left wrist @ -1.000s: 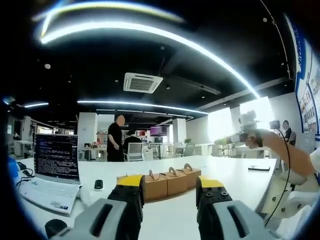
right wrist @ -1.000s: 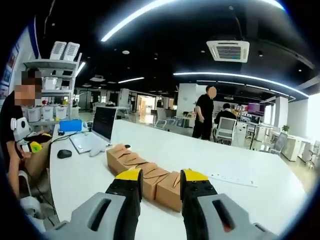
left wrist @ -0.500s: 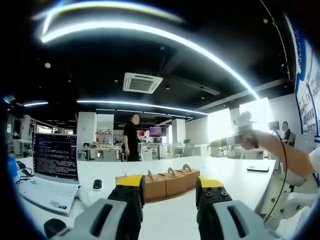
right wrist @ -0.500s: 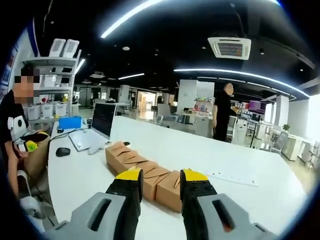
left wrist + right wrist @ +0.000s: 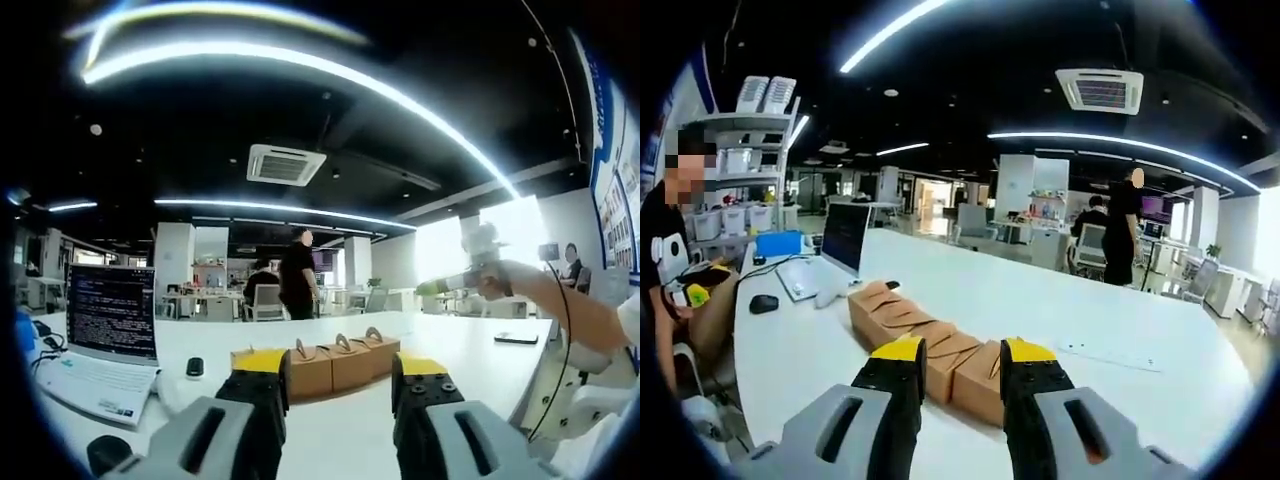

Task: Pick up one paper box from the group, open the paper box, and remove the item inside

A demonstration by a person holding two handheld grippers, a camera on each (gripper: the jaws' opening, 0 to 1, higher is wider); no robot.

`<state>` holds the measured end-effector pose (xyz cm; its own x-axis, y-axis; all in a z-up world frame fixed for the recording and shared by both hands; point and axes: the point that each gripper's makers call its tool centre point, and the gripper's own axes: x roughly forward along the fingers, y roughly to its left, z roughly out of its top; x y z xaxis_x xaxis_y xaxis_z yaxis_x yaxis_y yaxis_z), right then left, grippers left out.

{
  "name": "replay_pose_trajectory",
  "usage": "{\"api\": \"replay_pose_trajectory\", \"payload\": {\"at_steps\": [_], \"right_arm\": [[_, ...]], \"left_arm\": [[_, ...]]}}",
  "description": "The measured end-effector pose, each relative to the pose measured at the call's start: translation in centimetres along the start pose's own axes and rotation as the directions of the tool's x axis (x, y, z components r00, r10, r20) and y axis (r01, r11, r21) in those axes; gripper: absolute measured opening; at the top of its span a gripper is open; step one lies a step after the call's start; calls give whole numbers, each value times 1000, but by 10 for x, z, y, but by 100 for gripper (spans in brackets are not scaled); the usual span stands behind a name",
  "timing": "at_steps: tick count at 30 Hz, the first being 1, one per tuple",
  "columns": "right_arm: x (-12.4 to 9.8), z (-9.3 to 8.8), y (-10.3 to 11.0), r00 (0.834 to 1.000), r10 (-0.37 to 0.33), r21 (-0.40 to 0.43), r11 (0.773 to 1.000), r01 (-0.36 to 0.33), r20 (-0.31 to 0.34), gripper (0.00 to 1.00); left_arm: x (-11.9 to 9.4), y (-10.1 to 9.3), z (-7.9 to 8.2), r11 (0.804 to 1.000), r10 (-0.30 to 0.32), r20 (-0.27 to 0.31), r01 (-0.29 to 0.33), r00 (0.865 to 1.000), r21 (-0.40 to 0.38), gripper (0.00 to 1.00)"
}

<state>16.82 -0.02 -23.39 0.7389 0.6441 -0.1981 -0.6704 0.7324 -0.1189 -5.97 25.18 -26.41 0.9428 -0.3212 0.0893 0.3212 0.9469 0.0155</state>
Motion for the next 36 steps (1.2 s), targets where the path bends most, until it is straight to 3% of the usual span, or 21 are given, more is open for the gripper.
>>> {"api": "replay_pose_trajectory", "payload": {"at_steps": [21,31,36], "right_arm": [[29,-8,-8,998,-7,22,1000,8,-56,30],[27,-16,7,997,-9,9,1000,9,-78,30],[37,-19,-4,995,-20,6,1000,21,-98,30]], "left_arm": [[-1,6,2,1000,4,6,-4,1000,-11,42],[-2,8,4,1000,3,11,-3,1000,-29,42],[-3,5,5,999,-10,19,11,1000,-34,42]]}}
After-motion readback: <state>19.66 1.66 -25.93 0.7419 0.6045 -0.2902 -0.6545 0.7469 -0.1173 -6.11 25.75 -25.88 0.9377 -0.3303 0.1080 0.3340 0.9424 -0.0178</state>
